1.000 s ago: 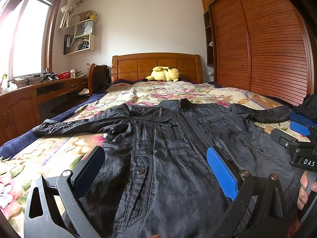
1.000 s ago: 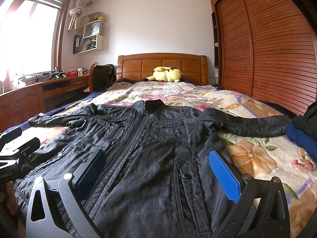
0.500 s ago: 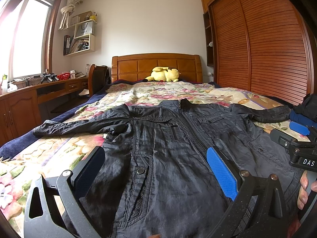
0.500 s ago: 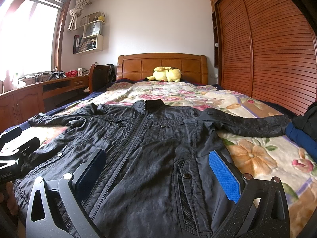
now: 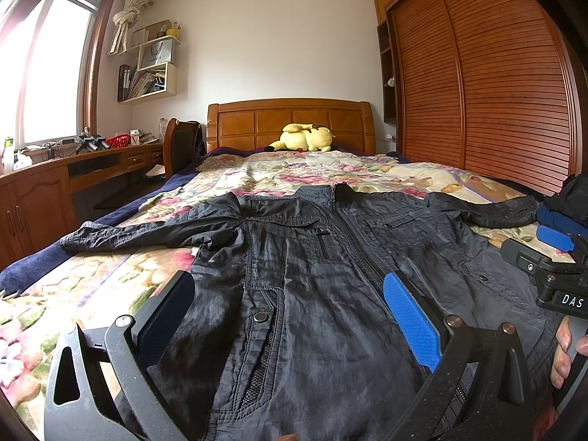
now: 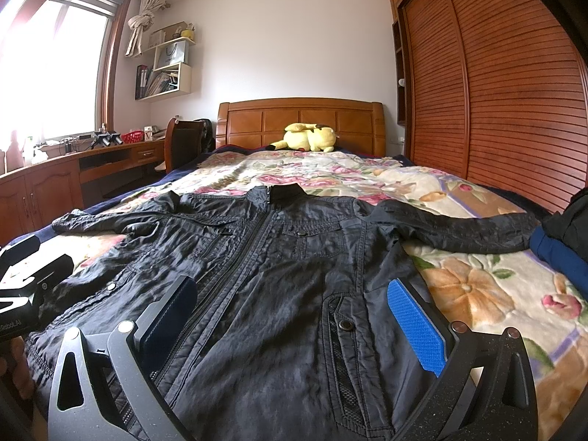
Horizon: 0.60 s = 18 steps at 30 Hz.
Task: Fold large clothes
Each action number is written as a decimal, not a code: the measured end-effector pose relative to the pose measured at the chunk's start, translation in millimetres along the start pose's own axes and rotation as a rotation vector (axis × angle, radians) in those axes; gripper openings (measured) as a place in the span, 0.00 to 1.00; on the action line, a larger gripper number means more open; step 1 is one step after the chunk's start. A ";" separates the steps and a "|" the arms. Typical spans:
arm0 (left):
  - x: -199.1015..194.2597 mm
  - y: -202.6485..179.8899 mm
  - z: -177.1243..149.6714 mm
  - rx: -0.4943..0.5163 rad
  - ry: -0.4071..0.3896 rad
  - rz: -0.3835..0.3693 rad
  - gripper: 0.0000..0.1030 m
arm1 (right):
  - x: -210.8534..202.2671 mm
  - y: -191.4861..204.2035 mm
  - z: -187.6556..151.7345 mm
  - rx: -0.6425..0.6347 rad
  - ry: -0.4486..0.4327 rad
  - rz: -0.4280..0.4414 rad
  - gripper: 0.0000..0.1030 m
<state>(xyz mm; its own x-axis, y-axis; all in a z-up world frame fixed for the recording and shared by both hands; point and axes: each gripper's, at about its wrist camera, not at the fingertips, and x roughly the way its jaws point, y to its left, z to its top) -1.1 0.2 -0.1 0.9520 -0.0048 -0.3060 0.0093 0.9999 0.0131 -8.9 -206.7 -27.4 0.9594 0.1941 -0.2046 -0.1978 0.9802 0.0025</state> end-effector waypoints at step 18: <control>-0.4 14.2 9.9 0.005 0.020 -0.015 1.00 | -0.1 0.1 -0.6 -0.007 0.007 0.016 1.00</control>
<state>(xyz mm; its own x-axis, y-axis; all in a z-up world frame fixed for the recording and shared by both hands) 1.6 14.3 9.7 0.9454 -0.0196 -0.3252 0.0253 0.9996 0.0132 -9.1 -206.7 -28.0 0.9548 0.2092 -0.2111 -0.2142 0.9768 -0.0008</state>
